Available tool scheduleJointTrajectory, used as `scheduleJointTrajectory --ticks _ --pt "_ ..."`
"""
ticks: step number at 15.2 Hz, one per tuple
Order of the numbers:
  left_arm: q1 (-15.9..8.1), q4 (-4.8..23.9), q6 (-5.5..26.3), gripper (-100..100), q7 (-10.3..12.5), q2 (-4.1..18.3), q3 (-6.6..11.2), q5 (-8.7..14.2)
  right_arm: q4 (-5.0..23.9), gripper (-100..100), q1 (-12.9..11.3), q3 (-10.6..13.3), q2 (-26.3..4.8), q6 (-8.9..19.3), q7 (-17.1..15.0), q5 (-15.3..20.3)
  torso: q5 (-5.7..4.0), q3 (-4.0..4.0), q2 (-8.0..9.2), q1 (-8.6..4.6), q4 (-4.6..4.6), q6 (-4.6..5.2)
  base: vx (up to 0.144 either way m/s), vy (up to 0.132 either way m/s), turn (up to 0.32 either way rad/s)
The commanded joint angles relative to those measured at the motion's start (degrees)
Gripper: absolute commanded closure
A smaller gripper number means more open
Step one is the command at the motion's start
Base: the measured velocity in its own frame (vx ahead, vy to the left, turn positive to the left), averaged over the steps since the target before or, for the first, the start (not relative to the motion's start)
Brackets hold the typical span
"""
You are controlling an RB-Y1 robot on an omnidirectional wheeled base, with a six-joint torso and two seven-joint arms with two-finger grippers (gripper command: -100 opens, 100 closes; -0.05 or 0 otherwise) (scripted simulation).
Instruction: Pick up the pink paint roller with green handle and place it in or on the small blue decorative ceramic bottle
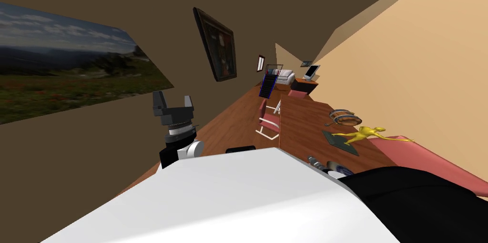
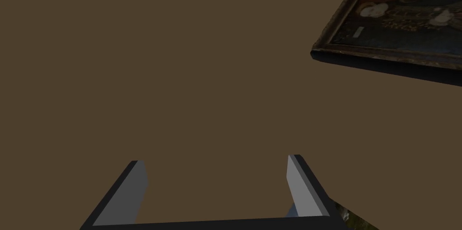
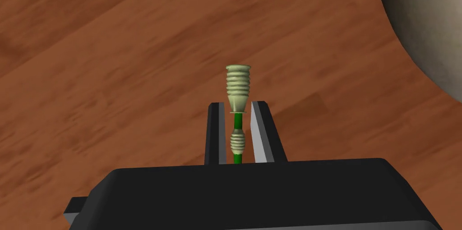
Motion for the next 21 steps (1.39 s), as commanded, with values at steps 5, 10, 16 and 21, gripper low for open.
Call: scheduleJointTrajectory --ticks 5,10,16,21 --pt "-0.01 0.0 0.0 0 0.0 -0.01 -0.01 0.0 -1.59 100 2.5 -1.25 -3.09 1.55 1.53 -1.47 0.14 0.12 0.21 0.43 0.06 -0.07 -0.054 0.108 0.163" --pt "-0.02 0.01 0.01 0 0.0 -0.01 -0.02 0.0 -3.23 100 7.86 -3.08 -7.09 5.68 4.06 -4.8 0.21 0.21 0.37 0.66 0.08 -0.11 -0.081 0.156 0.246" --pt "-0.02 0.0 0.0 0 0.0 -0.01 -0.02 0.0 -4.34 100 13.36 -5.15 -10.58 9.82 6.47 -8.17 0.24 0.23 0.41 0.72 0.07 -0.13 -0.074 0.163 0.202" --pt "-0.01 0.0 0.0 0 0.0 0.0 -0.01 0.0 -4.59 100 17.38 -7.48 -12.78 12.75 7.35 -11.03 0.22 0.14 0.27 0.4 0.03 -0.15 -0.03 0.102 0.11"
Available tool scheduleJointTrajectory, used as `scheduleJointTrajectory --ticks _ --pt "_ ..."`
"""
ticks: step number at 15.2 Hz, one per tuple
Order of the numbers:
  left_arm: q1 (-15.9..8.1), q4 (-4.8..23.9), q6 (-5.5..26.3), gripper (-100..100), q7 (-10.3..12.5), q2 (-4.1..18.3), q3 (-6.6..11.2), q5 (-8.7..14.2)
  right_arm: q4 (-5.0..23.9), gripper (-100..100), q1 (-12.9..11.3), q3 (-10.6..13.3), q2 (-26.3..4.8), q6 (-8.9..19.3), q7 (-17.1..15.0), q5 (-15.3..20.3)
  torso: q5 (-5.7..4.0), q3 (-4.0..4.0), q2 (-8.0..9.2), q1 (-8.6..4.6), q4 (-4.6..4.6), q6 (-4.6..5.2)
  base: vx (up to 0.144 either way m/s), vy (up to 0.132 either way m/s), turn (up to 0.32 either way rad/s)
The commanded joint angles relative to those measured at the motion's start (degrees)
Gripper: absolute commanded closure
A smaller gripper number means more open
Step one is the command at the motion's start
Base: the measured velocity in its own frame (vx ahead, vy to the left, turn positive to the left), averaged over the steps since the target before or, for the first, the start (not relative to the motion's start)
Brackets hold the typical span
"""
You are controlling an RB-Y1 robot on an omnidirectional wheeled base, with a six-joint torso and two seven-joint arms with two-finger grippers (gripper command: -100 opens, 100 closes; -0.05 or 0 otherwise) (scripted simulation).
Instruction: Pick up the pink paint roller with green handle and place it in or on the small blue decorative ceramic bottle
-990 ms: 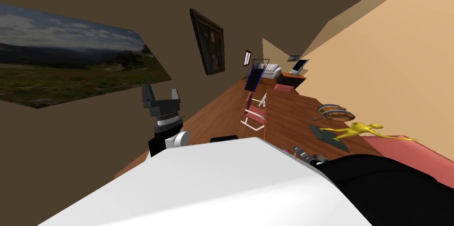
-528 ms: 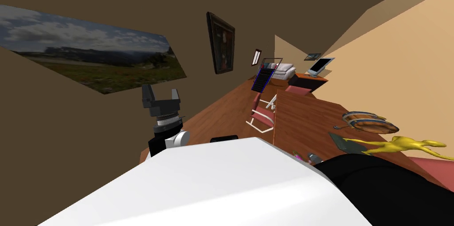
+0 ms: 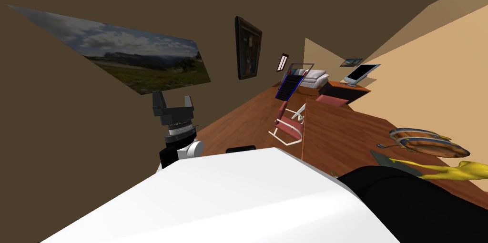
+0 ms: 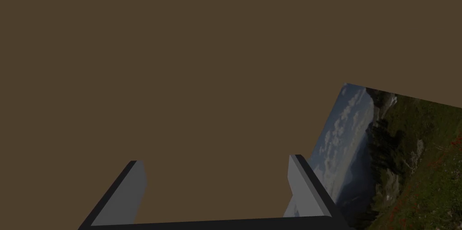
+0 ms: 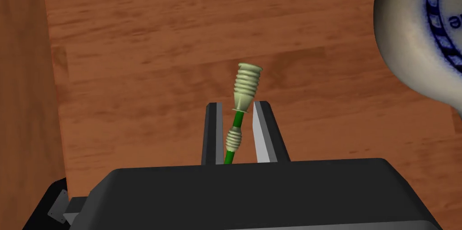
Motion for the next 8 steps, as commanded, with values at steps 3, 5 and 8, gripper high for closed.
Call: scheduleJointTrajectory --ticks 3,5,8 --pt "0.0 0.0 0.0 0 0.0 0.01 0.01 0.0 0.02 100 3.31 -2.5 -1.19 2.66 -1.14 -2.73 -0.03 0.01 0.04 -0.44 -0.01 0.07 -0.025 -0.06 -0.044" --pt "0.01 0.0 0.0 0 0.0 0.02 0.02 0.0 0.38 100 4.48 -3.66 -1.52 3.89 -1.95 -4.1 -0.13 0.02 0.04 -0.8 -0.01 0.11 0.009 -0.139 -0.103" --pt "0.02 0.0 0.0 0 0.0 0.03 0.04 0.01 1.29 100 6.7 -5.99 -2.0 6.45 -3.93 -6.93 -0.23 -0.06 -0.08 -1.53 -0.05 0.13 0.031 -0.282 -0.173"
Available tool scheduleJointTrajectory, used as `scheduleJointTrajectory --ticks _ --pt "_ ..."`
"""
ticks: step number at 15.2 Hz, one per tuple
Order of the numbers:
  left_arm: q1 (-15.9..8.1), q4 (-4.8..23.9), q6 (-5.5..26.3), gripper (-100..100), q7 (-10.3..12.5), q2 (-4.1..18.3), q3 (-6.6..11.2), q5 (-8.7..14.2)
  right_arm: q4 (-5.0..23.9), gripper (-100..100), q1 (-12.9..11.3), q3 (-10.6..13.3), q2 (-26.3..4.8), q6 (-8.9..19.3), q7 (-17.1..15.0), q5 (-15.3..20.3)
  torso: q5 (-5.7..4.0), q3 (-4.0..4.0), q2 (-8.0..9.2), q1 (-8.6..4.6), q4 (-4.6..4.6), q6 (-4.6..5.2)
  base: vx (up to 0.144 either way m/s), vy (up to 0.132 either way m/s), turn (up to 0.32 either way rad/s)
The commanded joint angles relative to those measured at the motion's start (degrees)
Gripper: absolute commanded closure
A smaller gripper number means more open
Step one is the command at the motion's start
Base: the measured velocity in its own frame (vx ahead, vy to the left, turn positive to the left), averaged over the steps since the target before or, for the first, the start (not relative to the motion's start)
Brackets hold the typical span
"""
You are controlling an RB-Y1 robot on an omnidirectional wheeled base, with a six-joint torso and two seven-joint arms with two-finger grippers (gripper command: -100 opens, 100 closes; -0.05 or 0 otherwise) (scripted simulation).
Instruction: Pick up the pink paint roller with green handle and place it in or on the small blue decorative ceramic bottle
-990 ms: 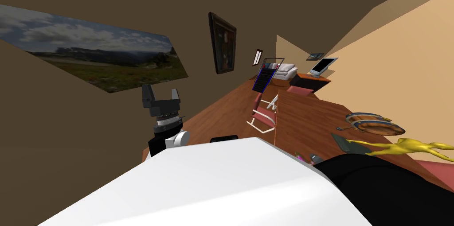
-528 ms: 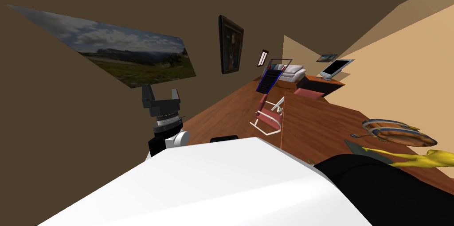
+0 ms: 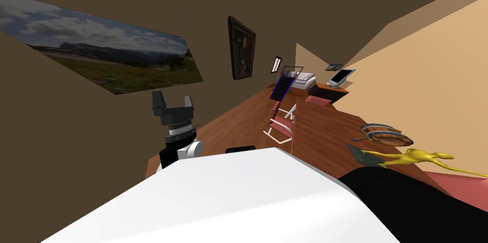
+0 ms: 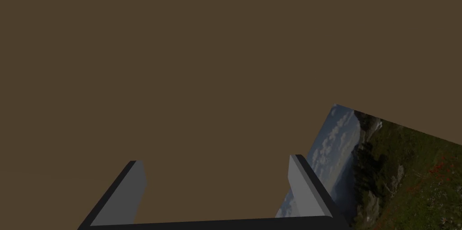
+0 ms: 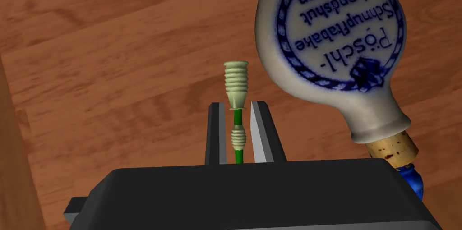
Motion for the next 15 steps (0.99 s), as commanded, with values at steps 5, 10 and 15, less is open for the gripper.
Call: scheduleJointTrajectory --ticks 5,10,15 --pt "0.0 0.0 0.0 0 0.0 0.0 0.0 0.0 1.38 100 3.08 -3.47 -0.52 3.91 -3.72 -4.32 -0.08 0.04 0.04 0.05 0.04 -0.01 0.019 -0.264 -0.141" --pt "-0.01 0.0 0.0 0 0.0 -0.02 -0.02 0.0 1.07 -100 3.18 -3.39 -0.43 3.66 -3.88 -4.09 0.02 0.02 0.0 0.82 0.06 -0.1 0.029 -0.105 -0.05" --pt "-0.01 0.0 0.0 0 0.0 -0.03 -0.03 0.0 -0.39 -100 6.79 -4.65 -2.49 5.52 -5.79 -5.85 0.15 0.02 0.0 1.23 0.05 -0.08 0.017 0.01 -0.011"
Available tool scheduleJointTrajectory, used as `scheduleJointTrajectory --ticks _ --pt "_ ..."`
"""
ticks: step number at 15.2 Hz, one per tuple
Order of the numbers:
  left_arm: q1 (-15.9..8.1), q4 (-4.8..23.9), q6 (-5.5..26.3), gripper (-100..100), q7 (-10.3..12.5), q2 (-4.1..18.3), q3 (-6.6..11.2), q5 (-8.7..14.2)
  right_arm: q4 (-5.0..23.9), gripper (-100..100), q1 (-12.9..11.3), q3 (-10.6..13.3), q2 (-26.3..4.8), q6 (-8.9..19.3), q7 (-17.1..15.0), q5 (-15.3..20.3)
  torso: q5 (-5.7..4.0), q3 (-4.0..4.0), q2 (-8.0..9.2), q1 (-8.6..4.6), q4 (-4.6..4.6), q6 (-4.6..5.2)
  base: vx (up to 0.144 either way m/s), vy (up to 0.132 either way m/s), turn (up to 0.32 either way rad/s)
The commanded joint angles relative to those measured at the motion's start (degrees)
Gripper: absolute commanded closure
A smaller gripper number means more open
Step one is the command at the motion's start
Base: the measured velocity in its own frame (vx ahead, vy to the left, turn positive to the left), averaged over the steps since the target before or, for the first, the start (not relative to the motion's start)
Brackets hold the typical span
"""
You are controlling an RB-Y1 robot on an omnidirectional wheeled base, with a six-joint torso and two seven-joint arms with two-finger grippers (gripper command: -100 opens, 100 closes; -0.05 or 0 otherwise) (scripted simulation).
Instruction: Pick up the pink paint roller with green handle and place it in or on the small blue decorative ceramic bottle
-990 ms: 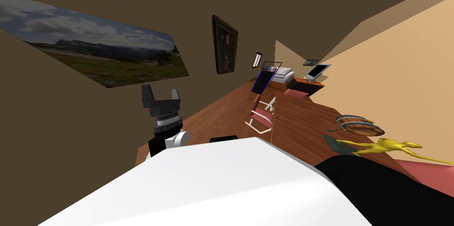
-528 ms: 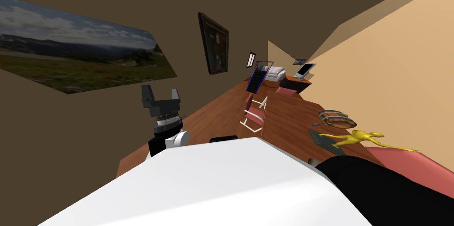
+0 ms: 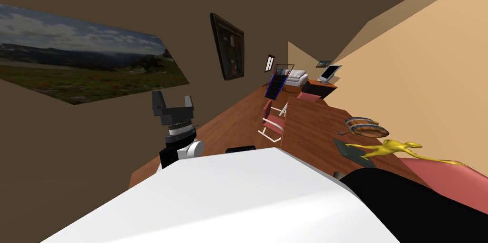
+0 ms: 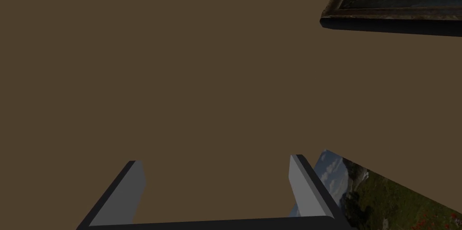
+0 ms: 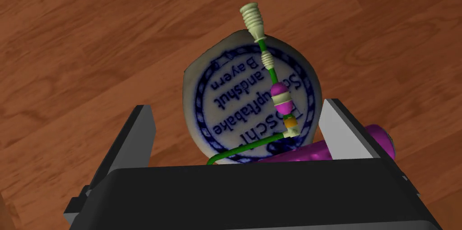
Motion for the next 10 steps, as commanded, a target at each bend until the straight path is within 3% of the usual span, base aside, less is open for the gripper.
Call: scheduleJointTrajectory --ticks 1,4,5,10 --pt "0.0 0.0 0.0 0 0.0 0.0 0.0 0.0 -0.69 -100 1.69 -0.61 -0.89 0.97 -1.02 -0.87 0.0 0.0 0.0 0.0 0.0 0.0 0.037 0.029 -0.013" --pt "0.0 0.0 0.0 0 0.0 0.0 0.0 0.0 -1.85 -100 4.58 -1.62 -2.53 2.46 -2.54 -2.28 0.02 -0.03 -0.05 0.04 -0.01 0.0 0.038 0.028 -0.015" --pt "0.0 0.0 0.0 0 0.0 0.0 0.0 0.0 -1.83 -100 3.69 -1.16 -1.94 1.73 -2.46 -1.63 0.01 -0.03 -0.04 0.03 -0.01 0.0 0.017 0.014 -0.006" --pt "0.0 0.0 0.0 0 0.0 0.0 0.0 0.0 -1.78 -100 3.82 -1.27 -2.06 1.96 -2.46 -1.78 -0.04 0.06 0.1 -0.1 0.03 -0.01 0.001 0.001 0.0"
